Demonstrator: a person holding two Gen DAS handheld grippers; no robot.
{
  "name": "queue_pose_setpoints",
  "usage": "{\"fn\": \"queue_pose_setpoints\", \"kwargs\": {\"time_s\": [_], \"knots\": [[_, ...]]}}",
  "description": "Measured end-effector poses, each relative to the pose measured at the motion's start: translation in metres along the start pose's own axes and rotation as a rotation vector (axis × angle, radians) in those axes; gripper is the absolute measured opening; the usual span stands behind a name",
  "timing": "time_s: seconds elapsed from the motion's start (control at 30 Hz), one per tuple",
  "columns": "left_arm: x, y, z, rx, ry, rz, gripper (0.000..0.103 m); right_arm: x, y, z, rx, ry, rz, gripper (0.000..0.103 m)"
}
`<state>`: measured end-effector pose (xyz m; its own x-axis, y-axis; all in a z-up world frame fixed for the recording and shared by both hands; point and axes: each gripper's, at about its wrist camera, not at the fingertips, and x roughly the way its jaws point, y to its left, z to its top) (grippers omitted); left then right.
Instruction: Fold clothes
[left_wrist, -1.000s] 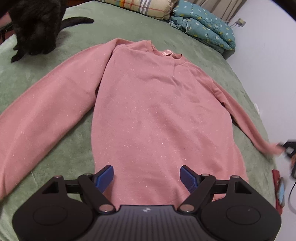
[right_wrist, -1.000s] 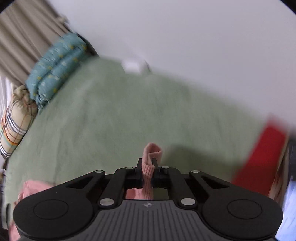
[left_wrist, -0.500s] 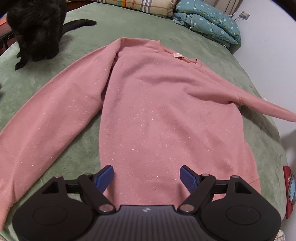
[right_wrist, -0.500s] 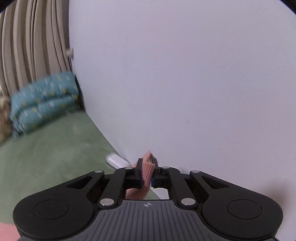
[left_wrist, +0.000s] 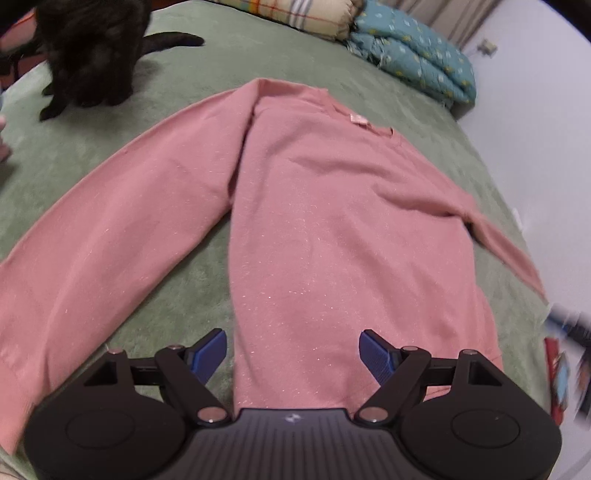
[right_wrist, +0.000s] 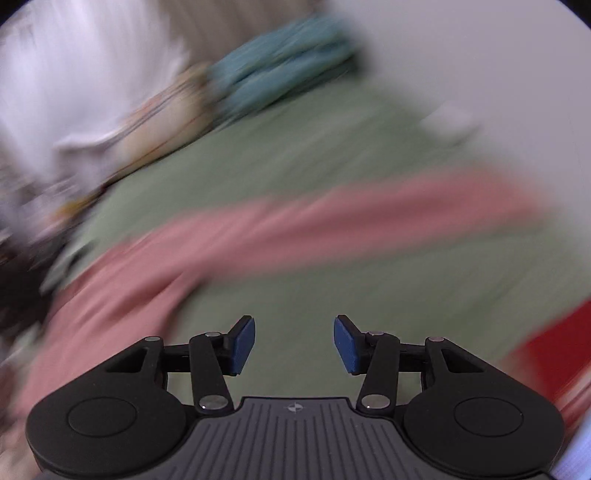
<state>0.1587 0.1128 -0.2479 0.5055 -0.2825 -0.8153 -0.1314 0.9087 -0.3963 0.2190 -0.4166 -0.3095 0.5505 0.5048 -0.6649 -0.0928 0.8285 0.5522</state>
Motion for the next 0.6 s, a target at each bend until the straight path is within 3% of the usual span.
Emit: {"fn": "queue_pose_setpoints", "kwargs": {"time_s": [0.13,0.23,0.27,0.33,0.37,0.4,0.43,0.6], "knots": [[-0.024,0.012,-0.007,-0.034,-0.045,-0.042,0.078,0.042,0.023,-0.052,0.037,0.096,0.051,0.040],[-0.041,0.023,-0.013,-0.070,-0.074,-0.071,0.079,0.055,0.021,-0.065,0.136,0.081,0.097,0.038],[-0.044,0.026,-0.015,-0.084,-0.072,-0.076,0.078,0.057,0.021,-0.069,0.179,0.055,0.113,0.008],[-0.051,0.033,-0.019,-0.113,-0.064,-0.089,0.078,0.053,0.024,-0.075,0.238,0.046,0.094,0.007],[-0.052,0.034,-0.021,-0.108,-0.058,-0.094,0.078,0.038,0.028,-0.078,0.319,0.022,0.103,0.007],[-0.052,0.033,-0.021,-0.094,-0.051,-0.099,0.078,0.031,0.031,-0.079,0.331,0.009,0.113,0.006],[-0.052,0.032,-0.022,-0.080,-0.045,-0.104,0.078,0.000,0.040,-0.083,0.347,-0.040,0.134,0.006],[-0.030,0.027,-0.030,-0.065,0.016,-0.145,0.078,-0.060,0.060,-0.111,0.266,-0.101,0.010,0.006]]}}
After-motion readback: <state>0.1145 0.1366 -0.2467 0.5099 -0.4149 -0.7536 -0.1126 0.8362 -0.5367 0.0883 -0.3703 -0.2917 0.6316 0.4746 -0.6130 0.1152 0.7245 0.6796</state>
